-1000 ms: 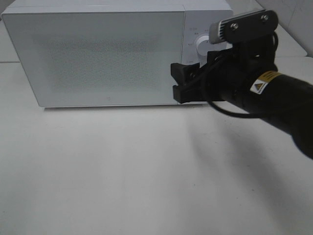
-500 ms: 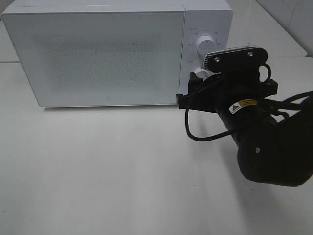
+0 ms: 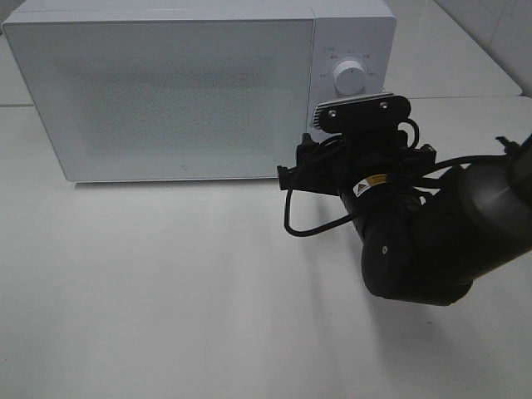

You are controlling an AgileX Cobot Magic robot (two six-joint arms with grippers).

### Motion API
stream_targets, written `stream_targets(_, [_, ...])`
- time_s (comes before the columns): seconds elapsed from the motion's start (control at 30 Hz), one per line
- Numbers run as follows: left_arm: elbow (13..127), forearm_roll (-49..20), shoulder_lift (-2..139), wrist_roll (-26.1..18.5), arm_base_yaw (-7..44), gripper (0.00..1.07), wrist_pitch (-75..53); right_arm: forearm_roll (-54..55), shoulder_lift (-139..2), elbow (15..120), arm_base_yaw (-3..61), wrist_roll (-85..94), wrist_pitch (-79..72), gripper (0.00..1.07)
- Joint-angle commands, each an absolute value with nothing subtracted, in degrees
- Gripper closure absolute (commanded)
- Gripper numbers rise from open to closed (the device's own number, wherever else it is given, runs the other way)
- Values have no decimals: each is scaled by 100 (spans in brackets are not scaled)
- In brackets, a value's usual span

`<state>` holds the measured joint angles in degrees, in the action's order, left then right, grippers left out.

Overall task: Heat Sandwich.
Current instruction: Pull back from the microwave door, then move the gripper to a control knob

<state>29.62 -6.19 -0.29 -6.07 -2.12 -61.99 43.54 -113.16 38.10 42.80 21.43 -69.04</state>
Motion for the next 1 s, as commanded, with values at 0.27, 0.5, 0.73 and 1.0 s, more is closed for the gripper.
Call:
stream_targets(0.27, [2962, -665, -160, -573, -229, 37, -6136, 4297, -11551, 4280, 3890, 1977, -7666, 36])
stream_targets(0.5, [2962, -665, -160, -573, -229, 37, -6136, 4246, -11602, 4469, 3736, 1765, -7546, 36])
stream_targets(0.73, [2962, -665, -160, -573, -229, 37, -6136, 4263, -11935, 4641, 3736, 1765, -7506, 36])
stream_targets(1.0, [2962, -665, -160, -573, -229, 37, -6136, 4274, -11946, 4675, 3736, 1730, -7477, 43])
